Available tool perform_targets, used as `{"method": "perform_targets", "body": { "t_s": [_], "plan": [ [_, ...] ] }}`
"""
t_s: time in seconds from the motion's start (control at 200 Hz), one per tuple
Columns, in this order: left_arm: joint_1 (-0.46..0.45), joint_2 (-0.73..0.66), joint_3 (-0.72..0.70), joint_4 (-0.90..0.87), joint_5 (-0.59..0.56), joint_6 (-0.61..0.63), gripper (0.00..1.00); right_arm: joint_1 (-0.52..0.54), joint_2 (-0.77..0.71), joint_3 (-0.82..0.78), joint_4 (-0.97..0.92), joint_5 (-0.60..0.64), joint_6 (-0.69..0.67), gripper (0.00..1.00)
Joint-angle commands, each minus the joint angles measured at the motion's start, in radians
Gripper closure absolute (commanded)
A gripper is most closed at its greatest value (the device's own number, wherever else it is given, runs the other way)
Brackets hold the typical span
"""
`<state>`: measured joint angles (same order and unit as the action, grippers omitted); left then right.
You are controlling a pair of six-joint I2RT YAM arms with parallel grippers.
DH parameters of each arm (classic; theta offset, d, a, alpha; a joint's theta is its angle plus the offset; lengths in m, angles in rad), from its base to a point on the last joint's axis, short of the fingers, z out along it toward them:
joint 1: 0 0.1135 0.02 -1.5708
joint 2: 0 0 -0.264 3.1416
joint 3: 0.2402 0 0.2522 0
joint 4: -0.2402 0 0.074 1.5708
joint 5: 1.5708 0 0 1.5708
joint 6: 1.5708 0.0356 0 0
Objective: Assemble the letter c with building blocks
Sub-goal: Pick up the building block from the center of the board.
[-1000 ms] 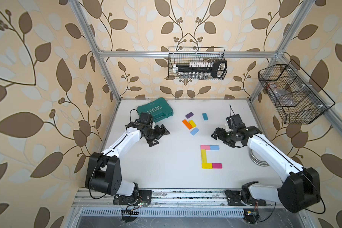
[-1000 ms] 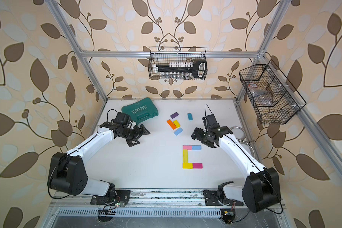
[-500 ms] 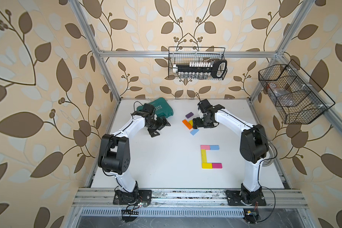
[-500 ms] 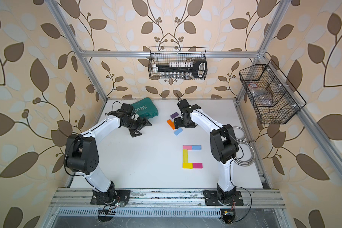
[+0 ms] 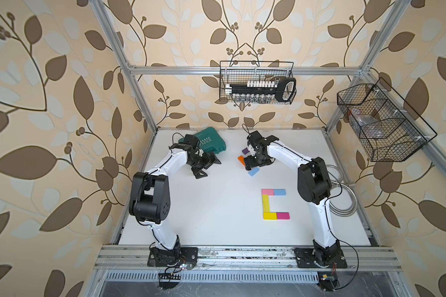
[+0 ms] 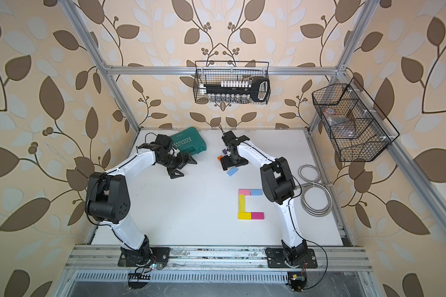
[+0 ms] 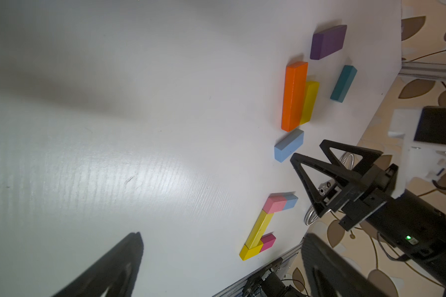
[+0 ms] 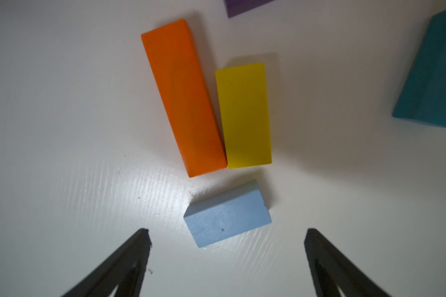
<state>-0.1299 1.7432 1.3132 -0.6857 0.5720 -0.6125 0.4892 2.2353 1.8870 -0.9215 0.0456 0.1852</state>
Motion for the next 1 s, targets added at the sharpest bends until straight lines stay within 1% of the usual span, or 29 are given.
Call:
{"method": "perform_targets", "body": {
  "t_s": [0.0,0.36,0.585,0.685,0.84,0.915,0.995],
  "plan": [
    [0.004,-0.004,0.022,-0.02,0.026,0.028,0.01,0.006,0.023,-0.013,-0.01,0.039,-0.054,0.08],
    [0.031,0.001,0.023,-0.02,0.032,0.026,0.01,0.006,0.07,-0.016,-0.004,0.041,-0.096,0.08],
    [0.042,-0.002,0.025,-0.028,0.031,0.03,0.01,0.006,0.109,0.016,-0.017,0.024,-0.105,0.13],
    [0.045,-0.006,0.02,-0.028,0.031,0.031,0.01,0.006,0.115,0.013,-0.02,0.01,-0.097,0.2],
    [0.05,-0.012,0.015,-0.028,0.029,0.031,0.01,0.007,0.095,-0.015,-0.01,-0.015,-0.077,0.36],
    [0.053,-0.016,0.011,-0.029,0.029,0.035,0.01,0.007,0.069,-0.036,0.0,-0.026,-0.065,0.46],
    [0.059,-0.022,0.005,-0.028,0.028,0.034,0.01,0.015,0.037,-0.051,0.002,-0.036,-0.053,0.52]
  ]
}}
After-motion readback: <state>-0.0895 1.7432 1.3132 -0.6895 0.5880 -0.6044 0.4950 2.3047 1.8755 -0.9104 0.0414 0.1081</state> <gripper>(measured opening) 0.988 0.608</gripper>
